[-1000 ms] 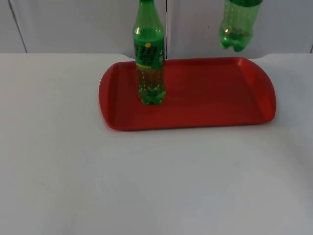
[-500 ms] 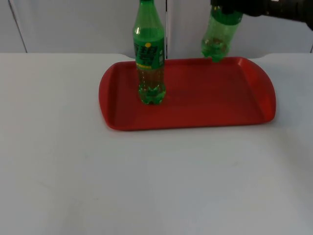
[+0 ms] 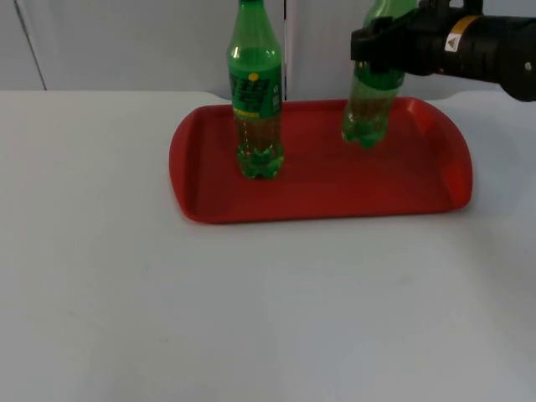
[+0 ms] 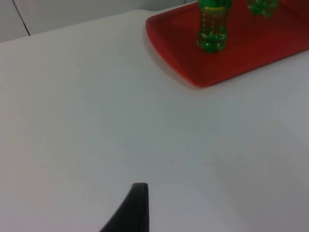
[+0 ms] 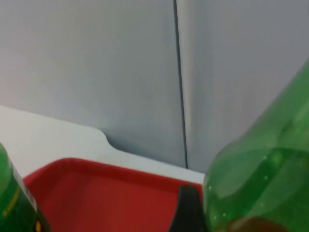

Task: Place the bottle upright on the tray.

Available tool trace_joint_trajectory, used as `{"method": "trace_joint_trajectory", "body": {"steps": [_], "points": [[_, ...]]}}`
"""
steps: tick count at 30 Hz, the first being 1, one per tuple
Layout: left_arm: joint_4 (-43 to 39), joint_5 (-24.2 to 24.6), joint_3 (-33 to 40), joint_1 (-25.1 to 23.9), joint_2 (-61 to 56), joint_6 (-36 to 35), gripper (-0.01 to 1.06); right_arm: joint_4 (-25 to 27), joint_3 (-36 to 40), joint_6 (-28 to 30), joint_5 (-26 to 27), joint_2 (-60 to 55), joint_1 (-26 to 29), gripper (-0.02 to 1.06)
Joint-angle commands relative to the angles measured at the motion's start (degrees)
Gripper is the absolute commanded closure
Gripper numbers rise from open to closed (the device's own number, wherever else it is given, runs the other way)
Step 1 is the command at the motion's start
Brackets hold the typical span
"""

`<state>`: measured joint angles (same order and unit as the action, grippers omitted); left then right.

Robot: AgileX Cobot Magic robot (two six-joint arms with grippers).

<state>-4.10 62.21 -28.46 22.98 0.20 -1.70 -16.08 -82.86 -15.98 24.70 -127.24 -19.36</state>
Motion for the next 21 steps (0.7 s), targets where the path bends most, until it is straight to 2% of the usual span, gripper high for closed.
{"method": "trace_joint_trajectory", "body": {"steps": [1, 18, 20, 21], "points": [[-0.3, -0.5, 0.2, 0.3, -0.2, -0.3, 0.00, -0.1, -0.7, 1.1, 0.2, 0.1, 0.3, 1.05], [-0.5, -0.5, 0.2, 0.3, -0.2, -0.3, 0.00, -0.2, -0.7, 1.2, -1.4, -2.4, 0.3, 1.04], [-0.6, -0.5, 0.2, 0.3, -0.2, -0.3, 0.00, -0.2, -0.7, 1.5, -1.4, -2.4, 0.3, 1.00], [-0.6, -0.5, 0.2, 0.3, -0.2, -0.3, 0.00, -0.4, -0.7, 2.0, -1.4, -2.4, 0.3, 0.94]]}}
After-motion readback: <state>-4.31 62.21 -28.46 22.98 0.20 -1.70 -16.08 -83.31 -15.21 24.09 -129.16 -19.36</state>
